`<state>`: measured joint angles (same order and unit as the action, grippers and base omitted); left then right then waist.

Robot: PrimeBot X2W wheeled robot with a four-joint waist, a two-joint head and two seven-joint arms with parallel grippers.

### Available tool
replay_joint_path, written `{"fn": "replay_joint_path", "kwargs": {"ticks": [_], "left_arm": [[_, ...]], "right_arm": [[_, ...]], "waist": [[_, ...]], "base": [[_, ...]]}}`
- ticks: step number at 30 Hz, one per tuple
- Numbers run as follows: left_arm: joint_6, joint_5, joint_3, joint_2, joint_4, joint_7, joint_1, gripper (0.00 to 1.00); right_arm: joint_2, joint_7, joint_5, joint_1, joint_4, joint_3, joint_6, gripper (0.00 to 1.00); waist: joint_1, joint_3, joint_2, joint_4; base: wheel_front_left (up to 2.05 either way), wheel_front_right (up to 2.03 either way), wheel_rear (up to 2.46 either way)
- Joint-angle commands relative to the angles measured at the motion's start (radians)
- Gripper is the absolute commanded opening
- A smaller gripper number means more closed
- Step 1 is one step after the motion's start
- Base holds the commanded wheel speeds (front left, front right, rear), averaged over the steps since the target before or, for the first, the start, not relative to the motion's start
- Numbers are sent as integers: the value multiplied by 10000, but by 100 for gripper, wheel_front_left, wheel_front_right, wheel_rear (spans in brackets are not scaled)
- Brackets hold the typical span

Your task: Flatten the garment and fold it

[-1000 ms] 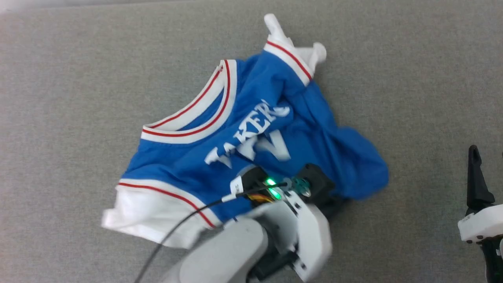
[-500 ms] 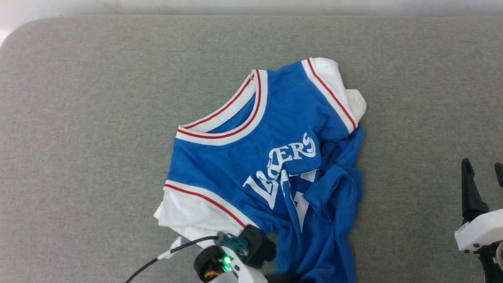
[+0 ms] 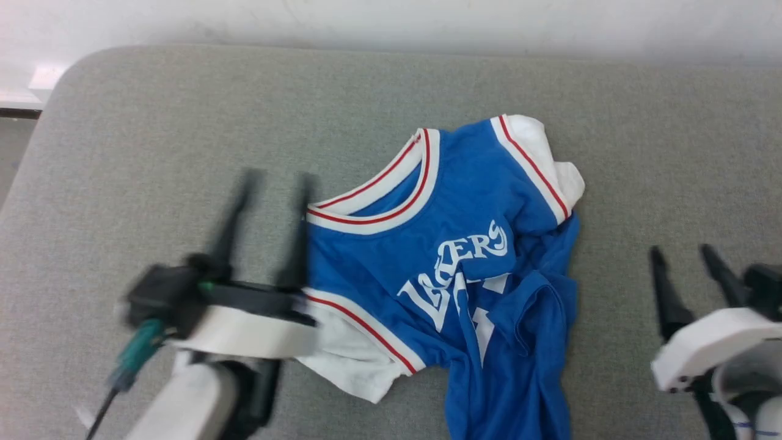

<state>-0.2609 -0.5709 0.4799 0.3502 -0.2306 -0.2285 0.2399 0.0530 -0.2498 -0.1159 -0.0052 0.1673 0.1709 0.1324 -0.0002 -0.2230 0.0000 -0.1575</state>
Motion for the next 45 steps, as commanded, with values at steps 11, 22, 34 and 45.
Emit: {"fn": "replay_joint_path", "kwargs": {"ticks": [11, 22, 34, 45], "left_arm": [[-1509, 1480, -1993, -438, -510, -329, -2075, 100], [-754, 1720, -2235, -1254, -284, -332, -2301, 100], [-414, 1900, -2619, -1558, -202, -332, -2385, 100], [-49, 1990, -2834, -1899, -90, -333, -2229, 100]], "right_arm": [[-28, -1721, 489, -490, -895, -1995, -17, 100], [-27, -2115, 1181, -1870, -4143, -2322, -17, 0], [714, -1974, 768, -1519, -2399, 137, -17, 0], [28, -3560, 669, 2800, -316, 3002, -17, 0]], "waist": [[2, 114, 0, -405], [2, 12, 0, -572], [2, -23, 0, 289], [2, -692, 0, 866]], "base": [[0, 0, 0], [0, 0, 0], [0, 0, 0], [0, 0, 0]]}}
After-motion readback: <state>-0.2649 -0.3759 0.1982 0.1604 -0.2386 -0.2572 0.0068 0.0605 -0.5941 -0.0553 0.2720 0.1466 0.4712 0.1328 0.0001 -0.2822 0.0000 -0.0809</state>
